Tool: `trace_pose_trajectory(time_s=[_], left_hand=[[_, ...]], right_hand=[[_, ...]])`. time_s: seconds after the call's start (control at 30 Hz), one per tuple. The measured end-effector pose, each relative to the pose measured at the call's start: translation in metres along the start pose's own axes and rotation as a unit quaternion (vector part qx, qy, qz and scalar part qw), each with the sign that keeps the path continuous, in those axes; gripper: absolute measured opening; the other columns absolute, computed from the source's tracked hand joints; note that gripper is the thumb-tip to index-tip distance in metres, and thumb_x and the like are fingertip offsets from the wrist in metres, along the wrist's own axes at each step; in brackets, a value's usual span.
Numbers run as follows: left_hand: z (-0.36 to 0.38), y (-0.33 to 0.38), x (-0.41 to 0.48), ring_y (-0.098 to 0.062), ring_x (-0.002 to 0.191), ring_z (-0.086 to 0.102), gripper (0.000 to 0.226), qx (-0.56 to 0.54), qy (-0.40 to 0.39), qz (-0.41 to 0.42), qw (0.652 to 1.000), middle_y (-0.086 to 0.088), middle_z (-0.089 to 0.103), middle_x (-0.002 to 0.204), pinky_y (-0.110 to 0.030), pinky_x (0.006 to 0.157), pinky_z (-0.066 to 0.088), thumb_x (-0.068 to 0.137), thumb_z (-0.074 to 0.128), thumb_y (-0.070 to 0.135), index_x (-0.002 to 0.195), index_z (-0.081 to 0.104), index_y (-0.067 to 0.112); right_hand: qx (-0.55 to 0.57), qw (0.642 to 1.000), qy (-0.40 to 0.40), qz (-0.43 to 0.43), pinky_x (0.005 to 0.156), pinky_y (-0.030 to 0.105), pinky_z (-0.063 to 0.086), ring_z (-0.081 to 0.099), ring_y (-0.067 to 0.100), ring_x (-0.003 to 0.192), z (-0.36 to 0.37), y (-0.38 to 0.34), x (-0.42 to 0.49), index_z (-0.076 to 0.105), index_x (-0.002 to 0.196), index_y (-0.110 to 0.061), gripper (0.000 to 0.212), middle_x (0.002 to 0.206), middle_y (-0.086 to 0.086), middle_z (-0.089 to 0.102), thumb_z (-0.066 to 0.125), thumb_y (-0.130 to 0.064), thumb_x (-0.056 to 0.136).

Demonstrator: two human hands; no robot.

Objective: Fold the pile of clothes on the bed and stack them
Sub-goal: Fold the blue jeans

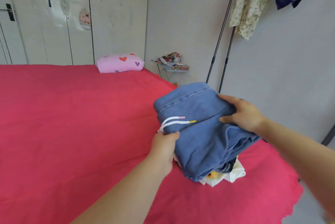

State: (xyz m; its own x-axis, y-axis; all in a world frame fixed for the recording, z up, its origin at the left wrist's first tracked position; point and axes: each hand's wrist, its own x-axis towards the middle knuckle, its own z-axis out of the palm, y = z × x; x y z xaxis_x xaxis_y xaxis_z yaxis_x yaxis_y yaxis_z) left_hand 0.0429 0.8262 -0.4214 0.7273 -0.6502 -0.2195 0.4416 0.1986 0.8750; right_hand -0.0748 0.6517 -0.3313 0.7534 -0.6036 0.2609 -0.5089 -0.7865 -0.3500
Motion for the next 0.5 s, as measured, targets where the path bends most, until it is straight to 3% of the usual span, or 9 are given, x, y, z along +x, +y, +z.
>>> trace_pose_trajectory(time_s=[0.07,0.17,0.23,0.3,0.33,0.4,0.5], left_hand=[[0.016,-0.001,0.024,-0.028,0.094,0.064,0.03,0.008,-0.014,0.023,1.0,-0.018,0.066,0.108,-0.036,0.079,0.052,0.083,0.059,-0.001,0.112,0.056,0.002],[0.021,-0.012,0.048,-0.026,0.103,0.064,0.064,0.053,-0.048,0.027,0.997,-0.008,0.065,0.113,-0.044,0.091,0.052,0.06,0.065,0.015,0.121,0.047,0.013],[0.017,-0.025,0.057,-0.024,0.106,0.061,0.086,0.122,-0.052,0.01,0.991,-0.006,0.06,0.119,-0.044,0.095,0.05,0.054,0.066,0.023,0.133,0.033,0.015],[0.011,-0.036,0.06,-0.024,0.116,0.054,0.095,0.249,-0.055,0.031,0.967,-0.009,0.052,0.129,-0.039,0.101,0.044,0.063,0.069,0.025,0.143,0.019,0.015],[0.01,-0.04,0.061,-0.026,0.126,0.044,0.091,0.338,-0.049,0.075,0.937,-0.013,0.044,0.138,-0.037,0.106,0.037,0.073,0.068,0.024,0.145,0.015,0.012],[0.012,-0.038,0.058,-0.028,0.142,0.014,0.083,0.512,-0.007,0.199,0.836,-0.019,0.011,0.154,-0.035,0.116,0.018,0.088,0.058,0.028,0.149,0.004,0.011],[0.031,-0.021,0.059,-0.027,0.145,-0.004,0.069,0.621,-0.016,0.294,0.727,-0.008,-0.009,0.157,-0.041,0.117,0.01,0.095,0.041,0.042,0.15,0.002,0.025]], right_hand=[[0.013,1.0,0.016,0.007,0.104,0.025,0.028,0.041,0.023,0.128,-0.005,0.015,0.026,0.035,0.142,-0.032,0.078,0.139,0.007,0.046,0.072,-0.017,0.076],[-0.026,0.998,-0.012,0.048,0.105,0.025,0.028,0.041,0.021,0.13,0.011,0.039,0.05,0.034,0.143,-0.029,0.071,0.142,0.004,0.044,0.066,-0.017,0.081],[-0.06,0.993,-0.074,0.076,0.109,0.026,0.027,0.038,0.019,0.133,0.044,0.055,0.054,0.036,0.142,-0.029,0.059,0.146,-0.001,0.041,0.057,-0.023,0.088],[-0.093,0.988,-0.09,0.079,0.112,0.036,0.027,0.035,0.019,0.134,0.074,0.065,0.055,0.035,0.141,-0.038,0.05,0.148,-0.006,0.037,0.046,-0.033,0.092],[-0.109,0.988,-0.081,0.076,0.111,0.04,0.028,0.035,0.02,0.134,0.078,0.067,0.057,0.035,0.14,-0.042,0.049,0.147,-0.008,0.036,0.043,-0.037,0.092],[-0.138,0.985,-0.087,0.06,0.111,0.04,0.028,0.035,0.021,0.133,0.073,0.063,0.062,0.035,0.139,-0.042,0.048,0.145,-0.006,0.038,0.042,-0.035,0.092],[-0.174,0.982,-0.068,0.038,0.112,0.043,0.025,0.029,0.022,0.138,0.053,0.044,0.066,0.036,0.14,-0.037,0.048,0.15,0.0,0.032,0.044,-0.032,0.094]])
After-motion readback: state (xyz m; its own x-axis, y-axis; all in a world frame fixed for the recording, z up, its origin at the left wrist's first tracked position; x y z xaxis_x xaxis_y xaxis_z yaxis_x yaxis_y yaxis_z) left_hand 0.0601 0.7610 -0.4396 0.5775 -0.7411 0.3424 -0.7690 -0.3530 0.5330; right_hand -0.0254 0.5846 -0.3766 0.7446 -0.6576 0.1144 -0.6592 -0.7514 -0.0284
